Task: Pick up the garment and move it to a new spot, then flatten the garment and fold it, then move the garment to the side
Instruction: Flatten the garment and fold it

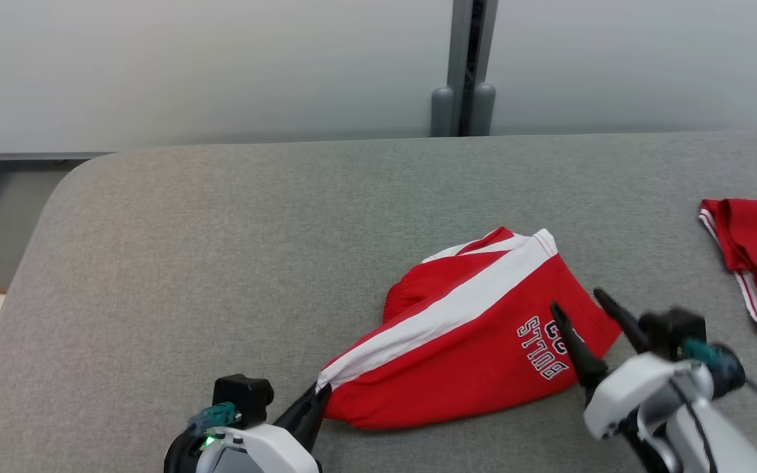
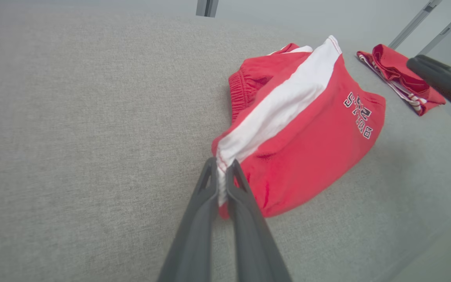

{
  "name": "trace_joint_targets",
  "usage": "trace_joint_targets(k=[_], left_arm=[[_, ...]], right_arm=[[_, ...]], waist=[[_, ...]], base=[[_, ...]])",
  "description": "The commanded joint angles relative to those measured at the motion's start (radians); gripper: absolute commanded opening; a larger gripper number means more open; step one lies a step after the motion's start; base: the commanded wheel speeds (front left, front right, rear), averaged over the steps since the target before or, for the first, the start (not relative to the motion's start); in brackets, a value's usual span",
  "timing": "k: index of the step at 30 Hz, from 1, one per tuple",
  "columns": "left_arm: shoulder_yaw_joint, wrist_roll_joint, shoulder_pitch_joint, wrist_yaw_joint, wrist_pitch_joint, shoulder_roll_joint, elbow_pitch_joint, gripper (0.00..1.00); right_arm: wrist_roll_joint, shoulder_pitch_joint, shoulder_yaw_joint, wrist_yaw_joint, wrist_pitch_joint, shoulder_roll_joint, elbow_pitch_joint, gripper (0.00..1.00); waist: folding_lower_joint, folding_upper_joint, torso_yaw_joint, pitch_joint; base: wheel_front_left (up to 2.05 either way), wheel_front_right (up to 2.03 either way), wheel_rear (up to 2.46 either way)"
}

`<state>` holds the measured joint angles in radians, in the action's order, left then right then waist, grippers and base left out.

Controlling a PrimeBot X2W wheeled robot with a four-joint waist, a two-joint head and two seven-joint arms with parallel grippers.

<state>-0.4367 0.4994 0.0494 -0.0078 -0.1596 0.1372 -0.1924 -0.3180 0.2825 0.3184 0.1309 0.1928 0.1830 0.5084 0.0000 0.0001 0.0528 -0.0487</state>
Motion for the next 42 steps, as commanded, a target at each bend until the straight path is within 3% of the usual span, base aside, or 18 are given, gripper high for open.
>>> trace_joint_targets(k=[1, 7, 12, 23, 24, 25, 26, 27, 36, 42], left_arm=[[-0.001, -0.006, 0.0, 0.004, -0.004, 0.002, 0.012, 0.0], [-0.026, -0.016, 0.01, 0.005, -0.011, -0.006, 0.044, 0.0], [-0.044, -0.024, 0.029, 0.005, -0.012, -0.012, 0.055, 0.0], [-0.061, -0.029, 0.06, 0.003, -0.007, -0.019, 0.058, 0.0], [-0.062, -0.03, 0.062, 0.006, -0.007, -0.02, 0.058, 0.0], [-0.062, -0.028, 0.064, 0.008, -0.006, -0.021, 0.058, 0.0], [-0.063, -0.027, 0.064, 0.009, -0.004, -0.022, 0.058, 0.0], [-0.063, -0.026, 0.065, 0.01, -0.005, -0.022, 0.057, 0.0], [-0.038, -0.031, 0.068, 0.03, 0.034, -0.009, 0.068, 0.0], [0.019, -0.025, 0.112, 0.034, 0.083, 0.024, 0.105, 0.0]], right_arm=[[-0.029, 0.049, 0.025, 0.0, -0.029, 0.027, 0.024, 1.0], [-0.172, 0.255, 0.156, 0.0, -0.203, 0.123, 0.149, 1.0], [-0.245, 0.374, 0.228, 0.0, -0.295, 0.164, 0.232, 1.0], [-0.368, 0.493, 0.372, 0.0, -0.3, 0.188, 0.341, 1.0], [-0.374, 0.5, 0.387, 0.0, -0.294, 0.191, 0.348, 0.92], [-0.382, 0.507, 0.399, 0.0, -0.289, 0.192, 0.354, 0.78], [-0.391, 0.512, 0.412, 0.0, -0.281, 0.192, 0.357, 0.25], [-0.399, 0.516, 0.425, 0.0, -0.274, 0.193, 0.361, 0.0], [-0.449, 0.548, 0.508, 0.0, -0.177, 0.219, 0.365, 0.0], [-0.495, 0.577, 0.511, 0.0, -0.09, 0.253, 0.345, 0.0]], waist=[[0.0, -0.0001, 0.017, -0.012], [0.0, -0.0001, 0.053, -0.046], [0.0, -0.0001, 0.075, -0.082], [0.0, -0.0001, 0.101, -0.133], [0.0, -0.0001, 0.102, -0.135], [0.0, -0.0001, 0.103, -0.136], [0.0, -0.0001, 0.103, -0.137], [0.0, -0.0001, 0.102, -0.137], [0.0, -0.0001, 0.076, -0.104], [0.0, -0.0001, 0.041, -0.051]], base=[[0.0, 0.0, 0.0], [0.0, 0.0, 0.0], [0.0, 0.0, 0.0], [0.0, 0.0, 0.0], [0.0, 0.0, 0.0], [0.0, 0.0, 0.0], [0.0, 0.0, 0.0], [0.0, 0.0, 0.0], [0.0, 0.0, 0.0], [0.0, 0.0, 0.0]])
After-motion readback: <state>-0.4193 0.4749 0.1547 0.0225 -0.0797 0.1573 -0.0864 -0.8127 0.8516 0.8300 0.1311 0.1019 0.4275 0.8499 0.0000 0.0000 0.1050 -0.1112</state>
